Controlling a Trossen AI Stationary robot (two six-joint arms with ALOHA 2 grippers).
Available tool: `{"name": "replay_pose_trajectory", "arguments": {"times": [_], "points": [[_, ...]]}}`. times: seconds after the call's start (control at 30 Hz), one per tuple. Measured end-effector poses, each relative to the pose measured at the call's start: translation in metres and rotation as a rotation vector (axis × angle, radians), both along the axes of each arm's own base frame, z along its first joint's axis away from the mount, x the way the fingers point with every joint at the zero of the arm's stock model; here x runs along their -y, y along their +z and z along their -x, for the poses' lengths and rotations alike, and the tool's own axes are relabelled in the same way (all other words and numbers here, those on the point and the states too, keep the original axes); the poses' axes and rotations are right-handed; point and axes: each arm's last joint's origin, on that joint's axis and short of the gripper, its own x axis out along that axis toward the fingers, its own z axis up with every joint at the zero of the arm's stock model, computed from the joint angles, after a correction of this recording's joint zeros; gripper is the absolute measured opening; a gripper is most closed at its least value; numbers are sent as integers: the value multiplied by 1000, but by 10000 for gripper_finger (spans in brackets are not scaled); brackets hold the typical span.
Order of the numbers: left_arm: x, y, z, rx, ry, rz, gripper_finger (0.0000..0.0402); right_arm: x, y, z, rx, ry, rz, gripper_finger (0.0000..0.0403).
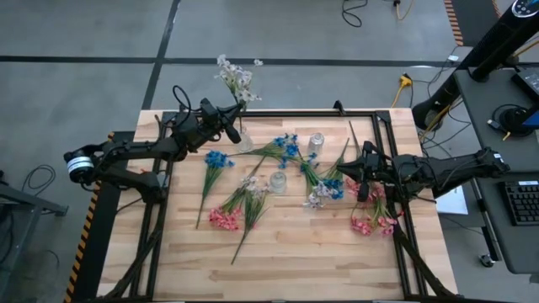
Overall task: Sort flowers into vase by color
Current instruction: Put the left white flowers into the left transparent vase
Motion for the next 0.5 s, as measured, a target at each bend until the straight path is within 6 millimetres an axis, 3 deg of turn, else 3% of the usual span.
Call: {"name": "replay_pose_trajectory", "arguments": {"times": [0.5], "points": [[0,0,0,1,6,1,0,0,0,0,0,0,-2,28]]}}
